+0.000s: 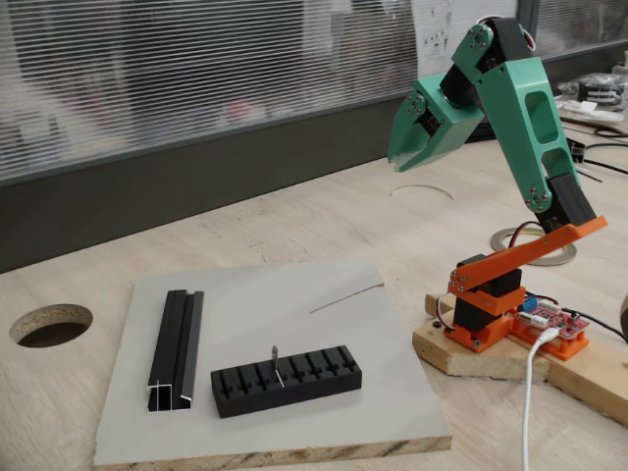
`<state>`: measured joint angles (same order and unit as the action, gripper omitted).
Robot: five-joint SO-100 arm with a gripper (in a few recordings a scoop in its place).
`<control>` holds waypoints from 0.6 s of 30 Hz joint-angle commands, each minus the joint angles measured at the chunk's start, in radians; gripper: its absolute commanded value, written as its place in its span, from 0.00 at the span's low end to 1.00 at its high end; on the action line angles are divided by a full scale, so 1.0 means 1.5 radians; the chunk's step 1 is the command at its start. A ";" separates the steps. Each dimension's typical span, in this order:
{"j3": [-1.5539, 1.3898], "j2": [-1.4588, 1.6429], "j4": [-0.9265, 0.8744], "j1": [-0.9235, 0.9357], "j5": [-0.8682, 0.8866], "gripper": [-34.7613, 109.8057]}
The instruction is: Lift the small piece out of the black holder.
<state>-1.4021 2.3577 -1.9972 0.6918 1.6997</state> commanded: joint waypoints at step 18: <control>0.007 0.045 -0.018 0.006 -0.002 0.31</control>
<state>-1.4021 2.3577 -1.9972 0.6918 1.6997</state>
